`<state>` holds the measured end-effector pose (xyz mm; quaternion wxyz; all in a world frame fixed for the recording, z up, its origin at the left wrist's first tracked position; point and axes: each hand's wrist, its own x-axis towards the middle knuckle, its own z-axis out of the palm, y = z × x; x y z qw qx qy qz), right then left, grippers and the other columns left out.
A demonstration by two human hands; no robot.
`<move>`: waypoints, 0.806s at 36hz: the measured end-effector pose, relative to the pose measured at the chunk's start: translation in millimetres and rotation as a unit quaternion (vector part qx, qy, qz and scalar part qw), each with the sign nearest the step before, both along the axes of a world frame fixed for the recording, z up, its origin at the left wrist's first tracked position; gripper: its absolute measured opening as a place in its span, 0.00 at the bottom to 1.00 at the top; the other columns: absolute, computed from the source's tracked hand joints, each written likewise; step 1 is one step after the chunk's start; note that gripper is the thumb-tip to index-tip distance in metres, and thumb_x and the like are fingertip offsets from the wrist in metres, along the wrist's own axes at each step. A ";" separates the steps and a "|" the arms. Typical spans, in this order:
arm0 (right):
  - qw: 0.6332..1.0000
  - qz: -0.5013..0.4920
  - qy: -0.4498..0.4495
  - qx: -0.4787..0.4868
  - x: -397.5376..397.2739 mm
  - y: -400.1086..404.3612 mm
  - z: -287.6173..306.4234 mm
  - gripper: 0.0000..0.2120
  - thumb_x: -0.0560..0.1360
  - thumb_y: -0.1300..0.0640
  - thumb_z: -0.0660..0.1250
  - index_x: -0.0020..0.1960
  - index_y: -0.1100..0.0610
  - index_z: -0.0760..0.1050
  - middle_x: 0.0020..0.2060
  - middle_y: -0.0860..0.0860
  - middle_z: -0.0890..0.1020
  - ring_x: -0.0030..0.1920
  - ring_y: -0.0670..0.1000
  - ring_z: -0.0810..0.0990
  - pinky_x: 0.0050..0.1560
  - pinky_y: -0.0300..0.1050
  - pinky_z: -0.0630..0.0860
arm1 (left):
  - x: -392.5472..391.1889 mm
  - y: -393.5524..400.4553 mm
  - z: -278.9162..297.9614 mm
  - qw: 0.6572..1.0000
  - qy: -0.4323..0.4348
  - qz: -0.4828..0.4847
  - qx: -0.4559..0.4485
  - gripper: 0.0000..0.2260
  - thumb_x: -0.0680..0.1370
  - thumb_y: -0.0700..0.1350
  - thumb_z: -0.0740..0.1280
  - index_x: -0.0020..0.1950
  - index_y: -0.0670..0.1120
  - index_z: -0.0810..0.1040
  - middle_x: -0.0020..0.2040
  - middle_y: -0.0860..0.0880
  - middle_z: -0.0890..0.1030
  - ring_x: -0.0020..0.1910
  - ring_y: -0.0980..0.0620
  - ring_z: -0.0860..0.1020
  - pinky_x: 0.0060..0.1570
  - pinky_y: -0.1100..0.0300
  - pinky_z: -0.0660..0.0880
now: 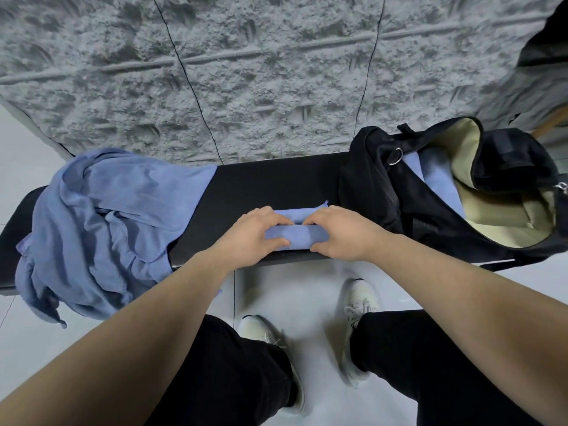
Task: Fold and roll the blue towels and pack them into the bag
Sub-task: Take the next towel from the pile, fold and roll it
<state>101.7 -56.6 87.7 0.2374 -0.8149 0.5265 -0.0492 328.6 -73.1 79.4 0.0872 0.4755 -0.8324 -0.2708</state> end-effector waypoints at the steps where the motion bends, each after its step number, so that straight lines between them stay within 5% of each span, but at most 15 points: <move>1: 1.000 0.000 0.000 0.008 -0.2 0.2 1.1 0.15 0.74 0.52 0.69 0.60 0.48 0.77 0.46 0.42 0.74 0.50 0.46 0.70 0.46 0.40 0.65 | 0.3 0.8 0.4 1.000 0.019 0.002 0.007 0.15 0.76 0.50 0.71 0.62 0.56 0.77 0.47 0.61 0.72 0.51 0.56 0.72 0.56 0.58 0.69; 8: 0.998 0.002 0.005 0.055 -0.2 2.0 4.4 0.09 0.75 0.50 0.68 0.54 0.49 0.78 0.43 0.46 0.79 0.45 0.48 0.76 0.42 0.43 0.71 | 2.0 4.9 1.6 0.999 0.037 -0.004 -0.024 0.13 0.75 0.49 0.72 0.59 0.54 0.79 0.50 0.62 0.72 0.52 0.57 0.73 0.57 0.59 0.68; 13: 0.997 -0.003 0.006 0.072 0.0 -2.0 2.7 0.05 0.75 0.52 0.67 0.49 0.51 0.77 0.43 0.48 0.80 0.45 0.50 0.77 0.44 0.46 0.73 | 1.9 5.8 4.3 0.992 -0.052 -0.042 -0.103 0.23 0.70 0.57 0.75 0.63 0.57 0.76 0.54 0.58 0.71 0.50 0.57 0.66 0.53 0.59 0.62; 17: 0.996 -0.005 0.011 0.087 1.2 -4.1 3.8 0.04 0.76 0.52 0.66 0.48 0.51 0.75 0.43 0.47 0.78 0.45 0.51 0.77 0.46 0.47 0.74 | -1.9 5.5 3.8 0.990 -0.073 -0.042 -0.114 0.24 0.70 0.52 0.75 0.64 0.55 0.74 0.53 0.55 0.74 0.50 0.52 0.70 0.49 0.60 0.61; 23: 0.995 -0.015 -0.009 0.097 -2.7 -1.9 3.2 0.13 0.76 0.49 0.67 0.60 0.50 0.76 0.50 0.47 0.79 0.50 0.49 0.76 0.50 0.46 0.74 | -4.0 5.5 5.4 0.996 -0.032 -0.012 -0.086 0.14 0.72 0.48 0.74 0.57 0.51 0.80 0.44 0.54 0.75 0.45 0.50 0.73 0.47 0.56 0.72; 29: 0.997 -0.025 -0.018 0.072 -8.5 -1.9 -3.8 0.29 0.73 0.44 0.70 0.72 0.47 0.68 0.61 0.47 0.75 0.63 0.50 0.70 0.63 0.45 0.70 | -5.7 4.6 1.8 0.999 -0.013 0.015 -0.050 0.09 0.75 0.47 0.69 0.54 0.52 0.81 0.48 0.54 0.78 0.48 0.52 0.76 0.49 0.54 0.75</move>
